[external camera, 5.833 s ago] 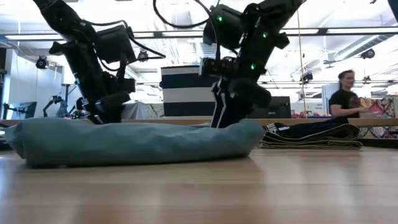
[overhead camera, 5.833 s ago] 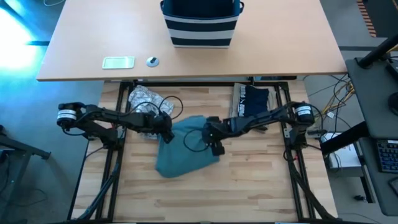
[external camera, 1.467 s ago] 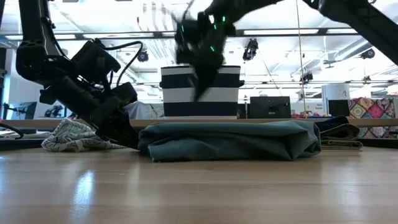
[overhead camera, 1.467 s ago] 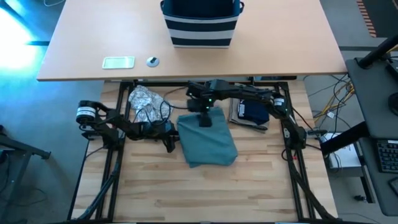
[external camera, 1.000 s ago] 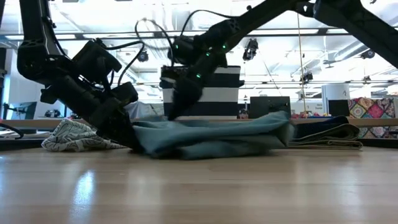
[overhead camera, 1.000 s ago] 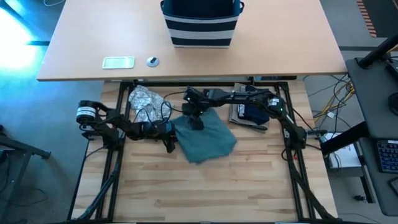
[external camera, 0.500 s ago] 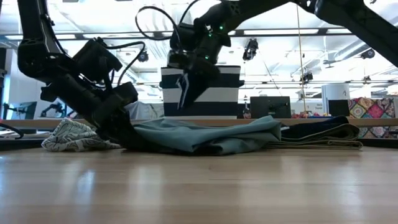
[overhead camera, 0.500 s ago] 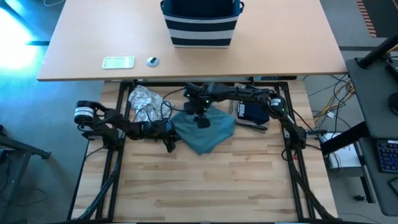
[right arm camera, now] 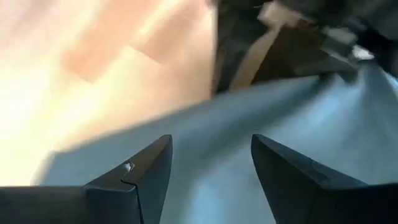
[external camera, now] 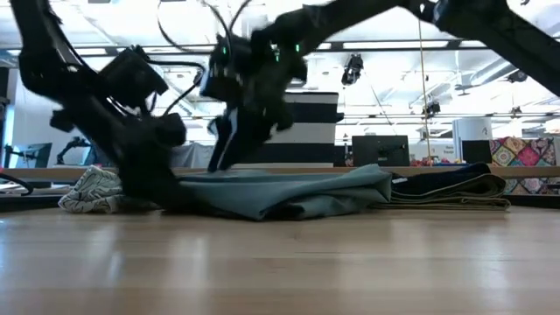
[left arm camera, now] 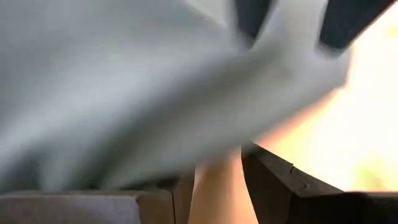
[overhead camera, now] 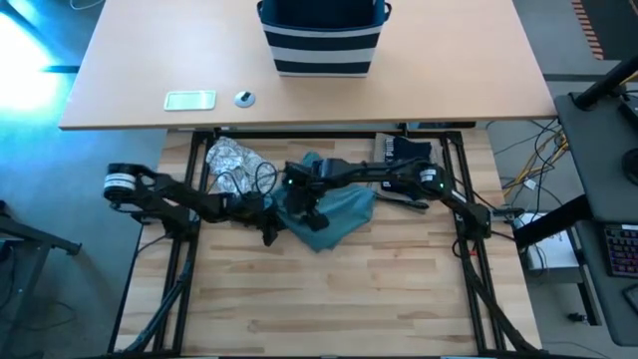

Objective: Fold Laundry from Bin
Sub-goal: Fold the blue pants, then stack the folded blue pants on top of the folded blue boxer

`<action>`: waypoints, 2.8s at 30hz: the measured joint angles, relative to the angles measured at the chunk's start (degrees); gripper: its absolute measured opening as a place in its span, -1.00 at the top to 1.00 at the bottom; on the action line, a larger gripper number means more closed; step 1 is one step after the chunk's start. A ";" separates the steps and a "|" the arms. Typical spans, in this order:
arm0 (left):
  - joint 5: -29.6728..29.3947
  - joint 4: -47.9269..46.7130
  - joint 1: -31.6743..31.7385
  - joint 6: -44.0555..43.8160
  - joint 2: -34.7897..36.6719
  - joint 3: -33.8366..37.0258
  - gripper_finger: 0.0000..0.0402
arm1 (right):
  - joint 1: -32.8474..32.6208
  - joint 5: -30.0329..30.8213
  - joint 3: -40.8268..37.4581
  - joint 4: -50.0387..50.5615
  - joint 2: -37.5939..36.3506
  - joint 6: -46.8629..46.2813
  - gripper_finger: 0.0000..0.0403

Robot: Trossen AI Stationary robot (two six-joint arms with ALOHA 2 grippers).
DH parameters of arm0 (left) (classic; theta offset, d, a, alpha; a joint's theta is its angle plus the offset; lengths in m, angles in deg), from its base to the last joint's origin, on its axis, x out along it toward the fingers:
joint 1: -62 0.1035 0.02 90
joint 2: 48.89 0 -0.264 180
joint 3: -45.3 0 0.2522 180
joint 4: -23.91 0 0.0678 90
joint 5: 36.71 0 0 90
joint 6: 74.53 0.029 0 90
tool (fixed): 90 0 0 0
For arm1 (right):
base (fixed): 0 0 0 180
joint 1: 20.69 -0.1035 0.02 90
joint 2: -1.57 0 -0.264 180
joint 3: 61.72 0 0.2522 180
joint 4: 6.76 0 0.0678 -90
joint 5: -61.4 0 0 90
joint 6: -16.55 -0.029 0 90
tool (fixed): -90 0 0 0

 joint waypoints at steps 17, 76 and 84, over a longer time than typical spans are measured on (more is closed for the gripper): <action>-10.86 -39.96 1.83 3.81 28.17 -14.27 0.42 | 6.76 5.20 -3.34 33.48 -13.08 -10.82 -0.07; -6.28 -49.25 30.91 21.05 -2.24 -38.67 0.43 | 2.48 14.89 -46.10 -20.10 -33.63 -42.49 -0.07; 2.06 -50.85 31.74 19.16 5.29 -34.06 0.42 | 12.93 13.07 -36.97 -12.87 -35.90 -39.69 -0.07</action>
